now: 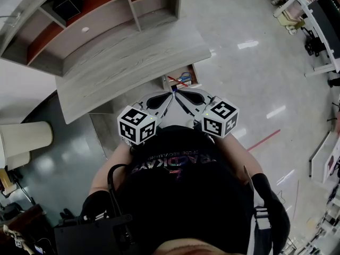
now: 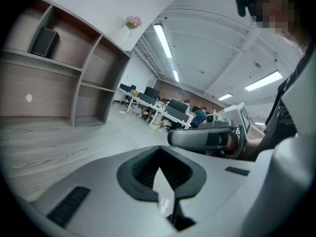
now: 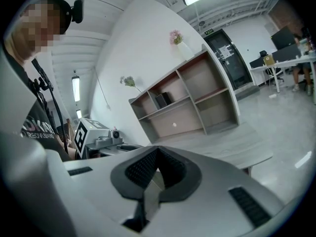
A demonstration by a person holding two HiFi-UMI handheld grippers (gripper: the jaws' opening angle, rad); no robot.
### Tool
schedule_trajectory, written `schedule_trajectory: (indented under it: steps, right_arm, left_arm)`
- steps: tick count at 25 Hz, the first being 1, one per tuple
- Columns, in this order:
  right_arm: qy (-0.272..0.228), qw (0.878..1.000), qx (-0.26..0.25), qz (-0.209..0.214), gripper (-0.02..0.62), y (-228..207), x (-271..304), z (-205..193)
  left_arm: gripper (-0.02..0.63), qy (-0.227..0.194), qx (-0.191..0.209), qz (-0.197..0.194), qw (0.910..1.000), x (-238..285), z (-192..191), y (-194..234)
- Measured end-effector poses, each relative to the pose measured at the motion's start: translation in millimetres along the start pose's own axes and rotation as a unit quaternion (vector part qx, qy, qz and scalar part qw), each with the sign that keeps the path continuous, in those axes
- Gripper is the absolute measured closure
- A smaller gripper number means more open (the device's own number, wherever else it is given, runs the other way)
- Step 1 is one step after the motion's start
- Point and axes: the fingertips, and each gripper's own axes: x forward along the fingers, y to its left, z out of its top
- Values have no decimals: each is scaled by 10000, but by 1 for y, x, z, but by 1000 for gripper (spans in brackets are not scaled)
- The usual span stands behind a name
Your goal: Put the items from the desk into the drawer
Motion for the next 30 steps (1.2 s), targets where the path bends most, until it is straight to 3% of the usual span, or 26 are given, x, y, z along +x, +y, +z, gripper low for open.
schedule_trajectory:
  steps: [30]
  right_arm:
    - [47,10000,7,28,578,-6,2,-1]
  left_arm:
    - [595,-48,-59,91,9999,3,2,6]
